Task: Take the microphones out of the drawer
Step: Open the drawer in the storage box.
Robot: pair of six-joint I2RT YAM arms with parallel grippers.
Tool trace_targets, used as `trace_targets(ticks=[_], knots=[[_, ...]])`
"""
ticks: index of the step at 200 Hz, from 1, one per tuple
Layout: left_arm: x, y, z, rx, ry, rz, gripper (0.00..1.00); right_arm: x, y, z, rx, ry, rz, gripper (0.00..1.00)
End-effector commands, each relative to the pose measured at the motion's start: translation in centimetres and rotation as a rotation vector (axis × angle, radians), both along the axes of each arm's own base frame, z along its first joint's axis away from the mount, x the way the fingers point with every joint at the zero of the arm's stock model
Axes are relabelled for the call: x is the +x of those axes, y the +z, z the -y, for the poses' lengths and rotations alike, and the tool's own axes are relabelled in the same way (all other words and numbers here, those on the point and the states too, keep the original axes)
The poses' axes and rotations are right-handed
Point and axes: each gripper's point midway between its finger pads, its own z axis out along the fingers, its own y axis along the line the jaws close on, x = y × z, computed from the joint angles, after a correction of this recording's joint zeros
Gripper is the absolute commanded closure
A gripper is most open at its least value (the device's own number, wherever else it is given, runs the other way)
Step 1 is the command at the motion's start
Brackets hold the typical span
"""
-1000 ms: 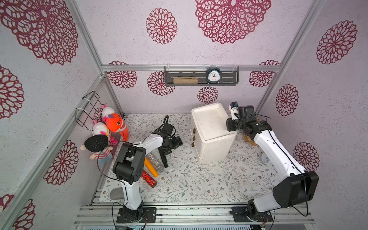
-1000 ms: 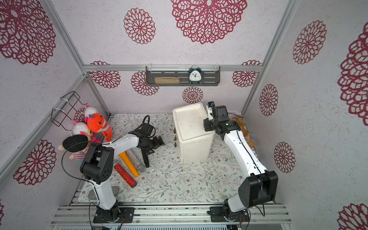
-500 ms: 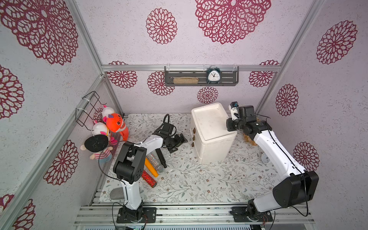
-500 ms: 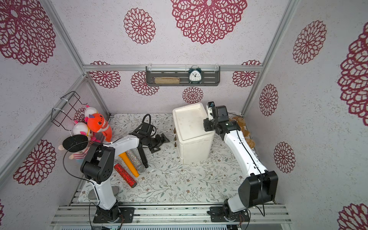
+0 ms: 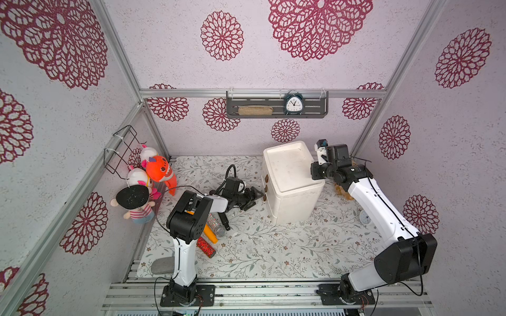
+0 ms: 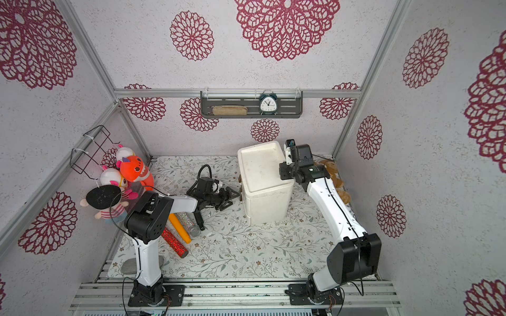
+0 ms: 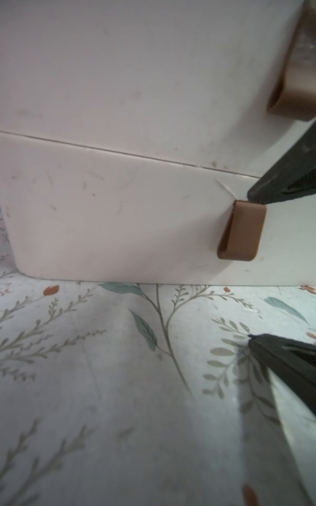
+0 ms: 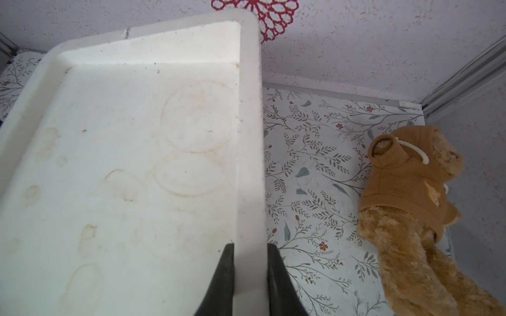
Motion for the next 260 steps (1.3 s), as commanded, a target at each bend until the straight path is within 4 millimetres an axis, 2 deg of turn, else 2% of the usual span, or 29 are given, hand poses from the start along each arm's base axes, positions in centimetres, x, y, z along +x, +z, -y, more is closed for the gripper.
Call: trace_targets(ticks=[1, 55, 104, 157, 208, 227, 244, 260], knots=[[0.7, 0.6, 1.0, -0.102, 0.005, 0.057, 0.22, 0.1, 0.9, -0.5, 0.065, -0.026, -0.002, 1.0], [0.7, 0.7, 2.4, -0.23, 0.03, 0.06, 0.31, 0.2, 0.8, -0.4, 0.059, -0.029, -0.001, 1.0], [0.2, 1.0, 3.8, -0.261, 0.035, 0.072, 0.38, 0.3, 0.7, -0.6, 0.066, -0.024, -0.001, 1.0], [0.4, 2.6, 4.9, -0.393, 0.05, 0.111, 0.51, 0.5, 0.8, -0.7, 0.067, -0.021, 0.003, 1.0], [0.1, 2.5, 5.6, -0.382, 0.037, 0.108, 0.55, 0.7, 0.8, -0.8, 0.07, -0.019, 0.004, 1.0], [0.1, 2.2, 5.7, -0.387, 0.04, 0.101, 0.55, 0.8, 0.7, -0.9, 0.072, -0.017, 0.0, 1.0], [0.2, 2.1, 5.8, -0.395, 0.042, 0.094, 0.4, 0.9, 0.8, -0.9, 0.072, -0.016, 0.0, 1.0], [0.1, 1.9, 6.0, -0.387, 0.039, 0.087, 0.37, 0.9, 0.9, -0.9, 0.073, -0.016, 0.002, 1.0]])
